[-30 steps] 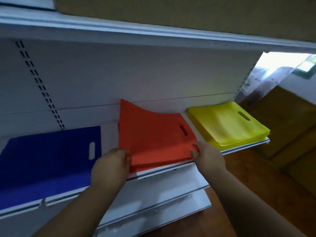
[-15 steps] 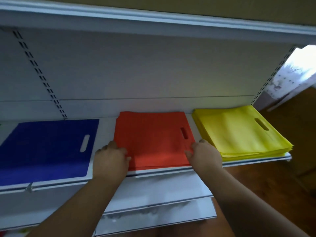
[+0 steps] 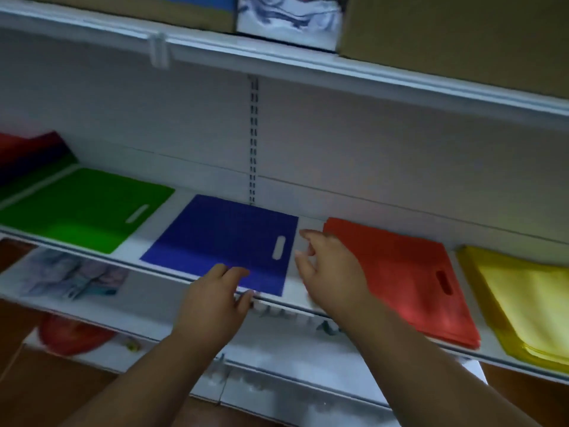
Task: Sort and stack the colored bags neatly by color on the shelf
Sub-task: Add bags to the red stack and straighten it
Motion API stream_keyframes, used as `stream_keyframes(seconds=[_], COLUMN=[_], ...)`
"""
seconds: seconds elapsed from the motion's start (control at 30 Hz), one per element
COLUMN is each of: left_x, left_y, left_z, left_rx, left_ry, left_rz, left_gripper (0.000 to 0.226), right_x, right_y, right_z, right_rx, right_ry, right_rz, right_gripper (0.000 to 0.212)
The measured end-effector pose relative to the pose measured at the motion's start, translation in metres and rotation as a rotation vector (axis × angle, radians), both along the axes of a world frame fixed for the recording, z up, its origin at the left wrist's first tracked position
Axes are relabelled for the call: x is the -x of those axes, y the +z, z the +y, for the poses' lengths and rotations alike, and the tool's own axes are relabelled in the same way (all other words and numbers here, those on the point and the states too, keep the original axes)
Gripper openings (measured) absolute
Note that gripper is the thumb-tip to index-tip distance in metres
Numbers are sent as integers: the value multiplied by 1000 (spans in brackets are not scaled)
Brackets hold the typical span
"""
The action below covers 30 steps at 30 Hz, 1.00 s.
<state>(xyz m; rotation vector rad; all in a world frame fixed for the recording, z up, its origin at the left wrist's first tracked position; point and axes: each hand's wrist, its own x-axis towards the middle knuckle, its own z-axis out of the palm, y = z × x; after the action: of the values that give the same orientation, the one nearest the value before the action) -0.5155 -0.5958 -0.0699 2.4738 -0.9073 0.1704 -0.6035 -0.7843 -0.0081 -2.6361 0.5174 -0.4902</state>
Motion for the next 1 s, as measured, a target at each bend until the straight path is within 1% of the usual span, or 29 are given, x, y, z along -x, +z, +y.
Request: stream_keyframes(seconds=[0.07, 0.2, 0.3, 0.47, 0.67, 0.8, 0.9, 1.0], left_x=[-15, -53, -76, -92, -148, -204, -247, -286], left_y=[4, 10, 16, 18, 1, 0, 3, 13], left_z=[57, 179, 264, 375, 423, 452, 471, 484], left_rx=[31, 8, 3, 19, 76, 91, 99, 127], left_ry=[103, 292, 420, 611, 717, 788, 856, 862], left_rz=[35, 63, 39, 35, 83, 98, 142, 177], left_gripper=[35, 37, 37, 35, 37, 38, 40, 42], right_x=[-33, -101, -150, -215, -295, -375, -438, -490], right_y=[1, 3, 2, 6, 5, -2, -5, -2], right_z=[49, 158, 237, 338, 389, 416, 441, 457], right_rx=[-27, -105, -108, -117, -91, -174, -267, -259], right_ry=[85, 235, 360, 489, 542, 549, 600, 622], right_rz=[-43, -35, -92, -95, -58, -7, 96, 220], right_gripper=[41, 41, 42, 43, 40, 38, 50, 73])
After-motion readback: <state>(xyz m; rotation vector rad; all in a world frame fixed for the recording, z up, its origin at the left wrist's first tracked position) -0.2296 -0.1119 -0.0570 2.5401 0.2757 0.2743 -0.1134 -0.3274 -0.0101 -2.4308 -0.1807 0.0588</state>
